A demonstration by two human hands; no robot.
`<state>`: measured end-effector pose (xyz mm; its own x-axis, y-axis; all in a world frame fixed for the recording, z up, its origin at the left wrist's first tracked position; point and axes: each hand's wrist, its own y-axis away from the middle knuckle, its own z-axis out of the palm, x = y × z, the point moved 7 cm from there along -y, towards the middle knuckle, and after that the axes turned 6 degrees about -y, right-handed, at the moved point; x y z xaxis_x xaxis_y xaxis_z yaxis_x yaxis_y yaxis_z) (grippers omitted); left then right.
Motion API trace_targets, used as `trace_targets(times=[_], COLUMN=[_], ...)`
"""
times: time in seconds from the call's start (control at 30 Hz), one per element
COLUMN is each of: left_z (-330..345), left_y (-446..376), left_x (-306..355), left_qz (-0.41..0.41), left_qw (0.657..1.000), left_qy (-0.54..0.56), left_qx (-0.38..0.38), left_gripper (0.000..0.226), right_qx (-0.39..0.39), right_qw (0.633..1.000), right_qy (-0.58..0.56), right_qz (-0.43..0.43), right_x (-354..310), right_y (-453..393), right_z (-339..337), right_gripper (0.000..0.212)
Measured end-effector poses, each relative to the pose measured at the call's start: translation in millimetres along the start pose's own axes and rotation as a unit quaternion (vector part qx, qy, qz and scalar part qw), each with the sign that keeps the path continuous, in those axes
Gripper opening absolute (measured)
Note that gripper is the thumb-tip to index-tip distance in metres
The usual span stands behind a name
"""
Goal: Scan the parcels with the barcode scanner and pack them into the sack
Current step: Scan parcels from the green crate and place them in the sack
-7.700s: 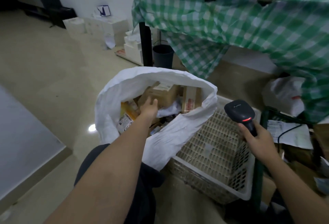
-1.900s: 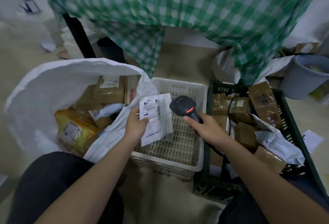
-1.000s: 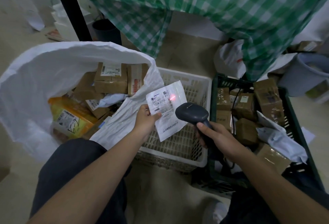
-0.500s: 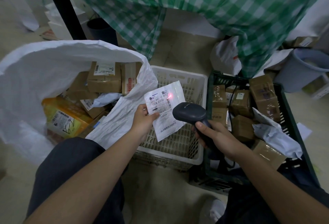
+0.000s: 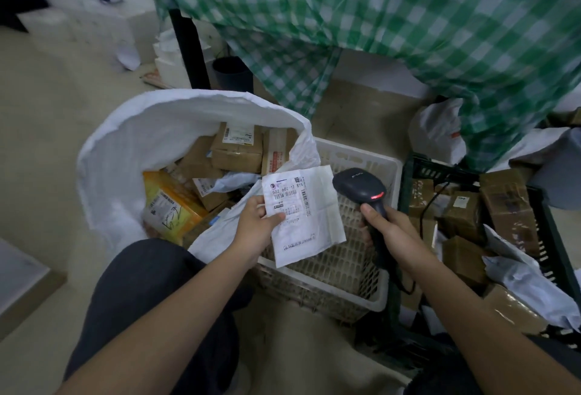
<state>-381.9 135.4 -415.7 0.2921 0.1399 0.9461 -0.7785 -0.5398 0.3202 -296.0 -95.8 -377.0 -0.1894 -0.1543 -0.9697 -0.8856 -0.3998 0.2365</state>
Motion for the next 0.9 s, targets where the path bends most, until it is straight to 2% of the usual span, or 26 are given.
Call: trace_targets(times=[0.17,0.37,0.5,0.6,0.67,0.73,0.8,0.9], left_z=[-65,-142,-150,-140,-126,-109,-100,-103], left_y=[22,23,-7,-47,-68,-80,-91,-100], left_x=[18,28,29,35,43,52,55,61], left_qz=[0.027,0.035,0.004,-0.023,-0.039,-0.041,-0.037,-0.021], left_qw=[0.996,0.975,0.953,0.938,0.964,0.991,0.994,0.985], left_qy=[0.024,0.112,0.195,0.265,0.19,0.039,-0.063,-0.156], left_qx=[0.084,0.19,0.234,0.222,0.183,0.123,0.08,0.066], left_gripper=[0.032,0.028,0.033,0.04,0.046,0.052,0.05,0.046], right_qx=[0.059,0.09,0.093,0.092,0.094,0.093,0.087,0.084], right_qw=[0.997,0.995,0.995,0.996,0.995,0.995,0.996,0.996], right_qy=[-0.037,-0.033,-0.01,0.0,-0.011,-0.028,-0.027,-0.016], right_qz=[0.014,0.017,0.024,0.022,0.02,0.022,0.023,0.018], right_x=[-4,-6,1,3,6,8,9,9], right_y=[-22,-41,-50,-57,-59,-61,-62,-60], right_z=[15,41,49,51,49,46,44,40], right_gripper=[0.024,0.031,0.037,0.037,0.033,0.031,0.03,0.029])
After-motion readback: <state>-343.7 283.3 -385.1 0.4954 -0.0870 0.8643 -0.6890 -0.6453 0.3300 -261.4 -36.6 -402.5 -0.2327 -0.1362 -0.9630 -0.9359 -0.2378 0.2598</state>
